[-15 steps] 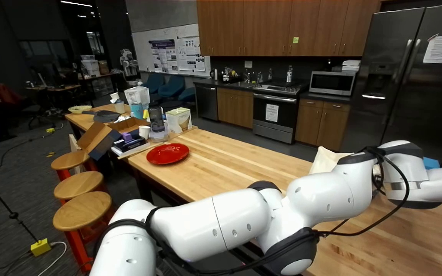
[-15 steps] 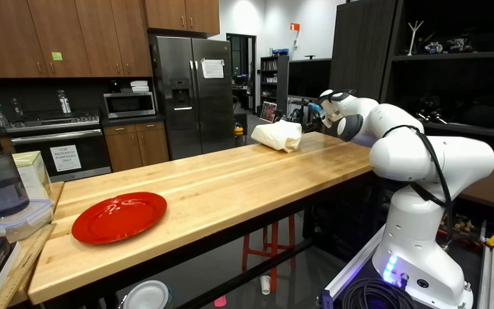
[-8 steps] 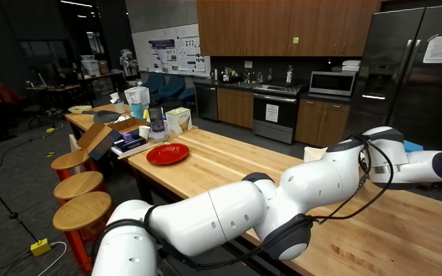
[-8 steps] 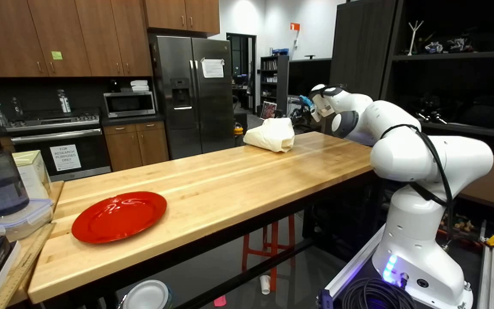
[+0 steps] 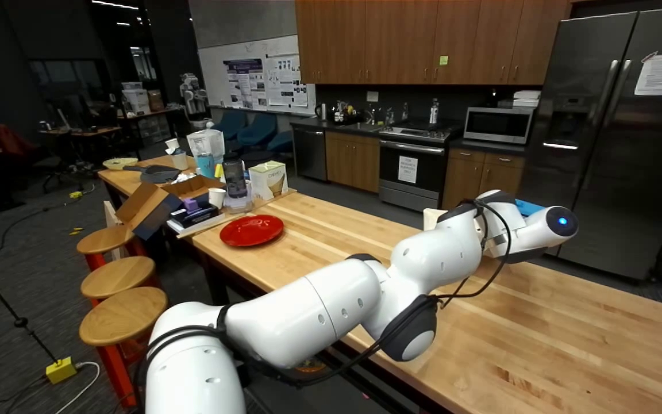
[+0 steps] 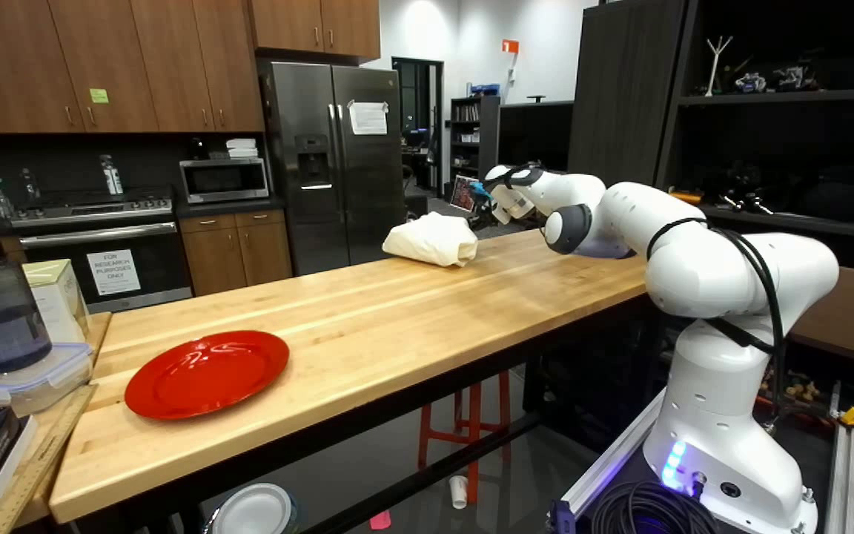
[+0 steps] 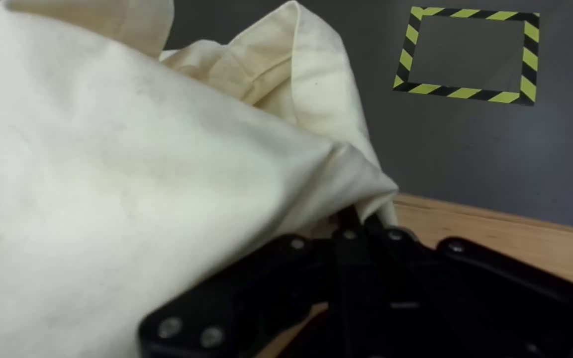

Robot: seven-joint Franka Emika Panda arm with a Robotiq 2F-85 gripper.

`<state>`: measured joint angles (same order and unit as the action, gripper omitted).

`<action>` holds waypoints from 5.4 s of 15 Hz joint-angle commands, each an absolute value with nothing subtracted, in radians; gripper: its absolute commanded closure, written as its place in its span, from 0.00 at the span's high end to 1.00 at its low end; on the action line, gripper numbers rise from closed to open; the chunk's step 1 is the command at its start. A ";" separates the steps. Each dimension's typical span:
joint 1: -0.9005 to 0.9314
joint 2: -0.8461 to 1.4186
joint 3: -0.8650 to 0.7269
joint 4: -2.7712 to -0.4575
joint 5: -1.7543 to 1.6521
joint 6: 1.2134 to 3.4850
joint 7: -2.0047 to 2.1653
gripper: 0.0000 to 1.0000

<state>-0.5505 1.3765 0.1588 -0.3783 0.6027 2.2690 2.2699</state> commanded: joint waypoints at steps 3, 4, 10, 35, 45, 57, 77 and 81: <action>-0.458 1.400 0.139 -0.353 0.474 2.322 2.316 0.01; -0.450 1.400 0.141 -0.351 0.459 2.318 2.309 0.01; -0.466 1.372 0.166 -0.377 0.439 2.280 2.258 0.01; -0.881 1.366 0.333 -0.353 0.763 2.047 2.473 0.02; -0.815 1.423 0.175 -0.350 0.618 2.284 2.413 0.01; -0.885 1.435 0.203 -0.380 0.520 2.436 2.178 0.02; -1.017 1.468 0.430 -0.373 0.688 2.384 1.271 0.01; -1.043 1.468 0.449 -0.375 0.751 2.351 1.122 0.01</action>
<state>-1.0197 1.4677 0.4229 -0.3760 0.7096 2.3866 1.2247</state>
